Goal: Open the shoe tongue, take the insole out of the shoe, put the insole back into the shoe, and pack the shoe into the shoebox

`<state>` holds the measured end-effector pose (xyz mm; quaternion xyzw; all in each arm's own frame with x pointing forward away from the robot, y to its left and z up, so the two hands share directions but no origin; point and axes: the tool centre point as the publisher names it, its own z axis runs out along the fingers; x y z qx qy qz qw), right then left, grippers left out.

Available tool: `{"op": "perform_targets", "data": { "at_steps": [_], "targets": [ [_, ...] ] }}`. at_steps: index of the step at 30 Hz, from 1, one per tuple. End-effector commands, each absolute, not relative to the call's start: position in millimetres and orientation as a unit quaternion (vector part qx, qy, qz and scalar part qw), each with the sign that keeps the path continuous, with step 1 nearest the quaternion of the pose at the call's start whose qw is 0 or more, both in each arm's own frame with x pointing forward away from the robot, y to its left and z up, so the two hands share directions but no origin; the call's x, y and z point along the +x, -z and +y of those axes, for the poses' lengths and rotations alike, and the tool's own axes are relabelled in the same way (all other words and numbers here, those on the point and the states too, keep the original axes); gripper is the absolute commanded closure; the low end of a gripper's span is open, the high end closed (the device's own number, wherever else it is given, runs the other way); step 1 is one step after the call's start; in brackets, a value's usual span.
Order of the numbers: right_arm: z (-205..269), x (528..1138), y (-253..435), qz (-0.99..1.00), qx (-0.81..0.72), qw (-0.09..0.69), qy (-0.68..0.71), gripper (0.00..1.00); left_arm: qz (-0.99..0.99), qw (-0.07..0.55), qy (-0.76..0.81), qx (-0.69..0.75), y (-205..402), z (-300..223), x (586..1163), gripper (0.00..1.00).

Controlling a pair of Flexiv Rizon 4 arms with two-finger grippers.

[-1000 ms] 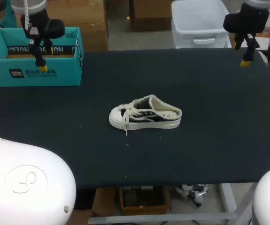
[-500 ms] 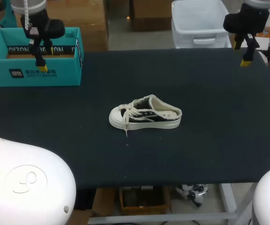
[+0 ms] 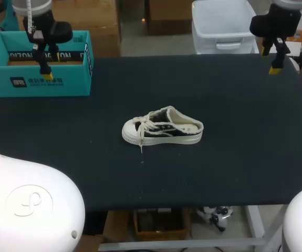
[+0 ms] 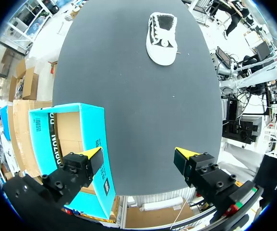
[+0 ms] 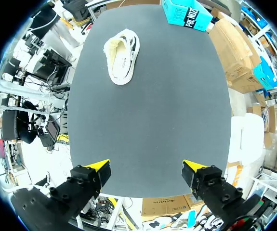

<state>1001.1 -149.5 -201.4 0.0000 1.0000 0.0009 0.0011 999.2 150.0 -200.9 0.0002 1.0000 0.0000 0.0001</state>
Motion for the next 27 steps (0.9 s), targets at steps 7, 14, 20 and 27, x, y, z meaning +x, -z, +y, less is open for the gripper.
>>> {"op": "perform_targets", "data": {
  "at_steps": [7, 14, 20, 27],
  "targets": [
    [-150, 1001, 201, 1.0, 0.0, 0.0, 0.0, 0.0, 1.0, 0.006, -0.001, -0.014, 200, 146, 994, 0.0],
    [-139, 988, 209, 0.999, 0.023, 0.015, -0.042, 0.0, 0.997, -0.004, 0.0, -0.071, 196, 134, 979, 0.0],
    [-117, 968, 219, 0.996, 0.031, 0.031, -0.074, 0.0, 0.99, -0.023, -0.005, -0.141, 197, 120, 967, 0.0],
    [-88, 944, 241, 0.99, 0.045, 0.05, -0.125, 0.0, 0.972, -0.053, 0.013, -0.227, 197, 102, 949, 0.0]
  ]
}}
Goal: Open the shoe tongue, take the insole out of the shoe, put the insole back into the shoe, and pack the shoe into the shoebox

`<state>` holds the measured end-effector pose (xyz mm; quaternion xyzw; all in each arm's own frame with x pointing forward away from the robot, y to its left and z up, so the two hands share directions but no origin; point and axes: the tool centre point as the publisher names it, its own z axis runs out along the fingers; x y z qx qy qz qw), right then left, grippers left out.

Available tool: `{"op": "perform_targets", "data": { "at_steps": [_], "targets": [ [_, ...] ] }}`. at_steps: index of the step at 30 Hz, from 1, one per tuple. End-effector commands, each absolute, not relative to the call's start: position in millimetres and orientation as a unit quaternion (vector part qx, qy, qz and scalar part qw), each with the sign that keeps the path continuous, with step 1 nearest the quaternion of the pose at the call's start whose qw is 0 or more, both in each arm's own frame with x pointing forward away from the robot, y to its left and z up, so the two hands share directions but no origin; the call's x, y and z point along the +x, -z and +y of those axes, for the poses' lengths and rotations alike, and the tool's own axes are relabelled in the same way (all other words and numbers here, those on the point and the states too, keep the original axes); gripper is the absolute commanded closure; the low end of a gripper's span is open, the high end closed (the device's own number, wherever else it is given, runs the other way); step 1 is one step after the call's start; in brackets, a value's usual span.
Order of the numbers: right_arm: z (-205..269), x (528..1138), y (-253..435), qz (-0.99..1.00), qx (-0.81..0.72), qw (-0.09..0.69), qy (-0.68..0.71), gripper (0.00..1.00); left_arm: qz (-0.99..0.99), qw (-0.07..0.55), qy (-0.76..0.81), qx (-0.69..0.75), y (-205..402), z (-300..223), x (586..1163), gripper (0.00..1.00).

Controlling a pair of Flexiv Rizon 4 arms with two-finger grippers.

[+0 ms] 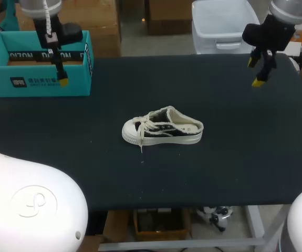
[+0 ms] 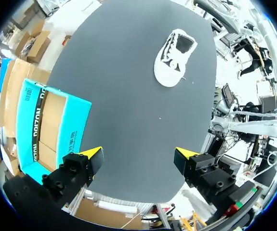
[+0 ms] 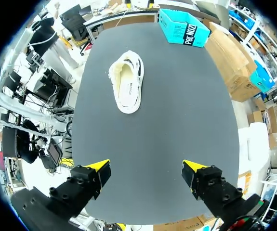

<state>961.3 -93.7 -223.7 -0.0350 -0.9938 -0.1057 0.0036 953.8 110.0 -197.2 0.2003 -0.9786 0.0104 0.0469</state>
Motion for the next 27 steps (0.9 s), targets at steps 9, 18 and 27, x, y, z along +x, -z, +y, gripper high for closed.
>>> {"op": "perform_targets", "data": {
  "at_steps": [9, 18, 27],
  "targets": [
    [-47, 920, 279, -0.976, -0.054, -0.072, 0.197, 0.0, -0.956, 0.07, -0.022, 0.285, 206, 86, 927, 0.0],
    [-25, 918, 294, -0.972, -0.041, -0.063, 0.221, 0.0, -0.955, 0.086, -0.004, 0.283, 214, 76, 921, 0.0],
    [-25, 918, 294, -0.972, -0.041, -0.063, 0.221, 0.0, -0.955, 0.086, -0.004, 0.283, 214, 76, 921, 0.0]
  ]
}}
